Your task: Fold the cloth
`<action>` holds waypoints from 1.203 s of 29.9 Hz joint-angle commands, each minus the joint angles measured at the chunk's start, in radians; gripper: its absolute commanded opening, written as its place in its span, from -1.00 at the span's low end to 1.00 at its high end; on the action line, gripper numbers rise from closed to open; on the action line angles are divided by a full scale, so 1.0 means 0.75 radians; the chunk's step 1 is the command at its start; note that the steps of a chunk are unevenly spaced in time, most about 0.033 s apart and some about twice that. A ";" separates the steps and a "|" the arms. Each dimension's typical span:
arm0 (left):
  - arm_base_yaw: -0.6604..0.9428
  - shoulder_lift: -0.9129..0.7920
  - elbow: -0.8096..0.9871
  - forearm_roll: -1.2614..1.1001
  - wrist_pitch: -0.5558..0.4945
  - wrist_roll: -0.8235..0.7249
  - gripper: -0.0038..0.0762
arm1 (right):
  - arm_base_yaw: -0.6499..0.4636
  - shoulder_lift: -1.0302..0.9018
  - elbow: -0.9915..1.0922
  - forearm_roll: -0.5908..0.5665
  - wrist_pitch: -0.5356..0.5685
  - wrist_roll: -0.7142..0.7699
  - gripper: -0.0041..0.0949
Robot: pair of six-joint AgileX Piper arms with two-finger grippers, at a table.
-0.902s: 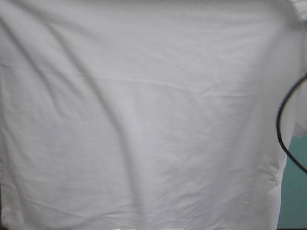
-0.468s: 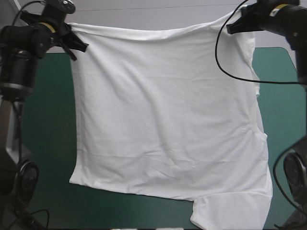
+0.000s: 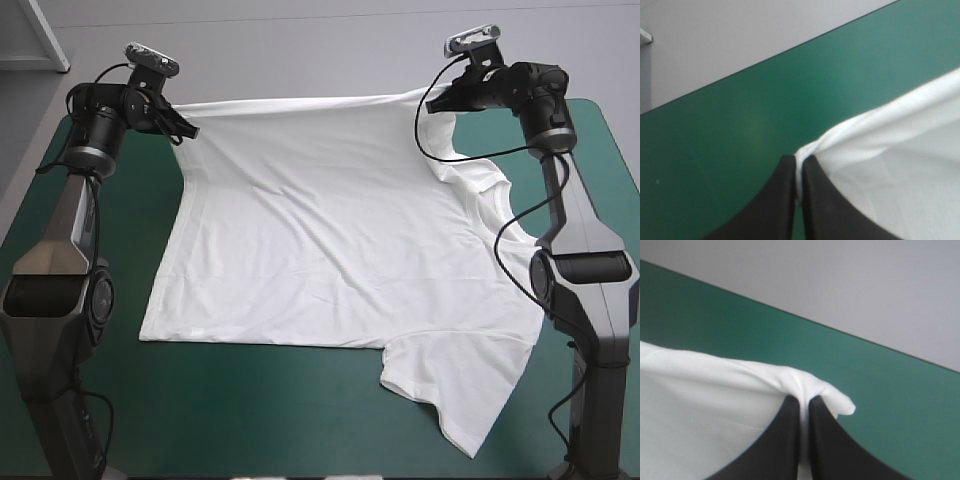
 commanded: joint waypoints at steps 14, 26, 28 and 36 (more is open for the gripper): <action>0.009 0.036 -0.040 -0.071 -0.141 -0.023 0.24 | -0.021 0.002 -0.167 0.006 -0.038 0.018 0.26; 0.033 -0.339 -0.057 -0.128 0.141 -0.050 0.14 | -0.021 -0.274 -0.302 0.008 0.408 0.156 0.18; 0.033 -0.431 -0.049 -0.233 0.232 -0.001 0.14 | -0.021 -0.369 -0.210 0.046 0.408 0.164 0.09; 0.033 -0.759 0.230 -0.424 0.336 0.028 0.14 | -0.021 -0.723 0.346 0.149 0.408 0.224 0.06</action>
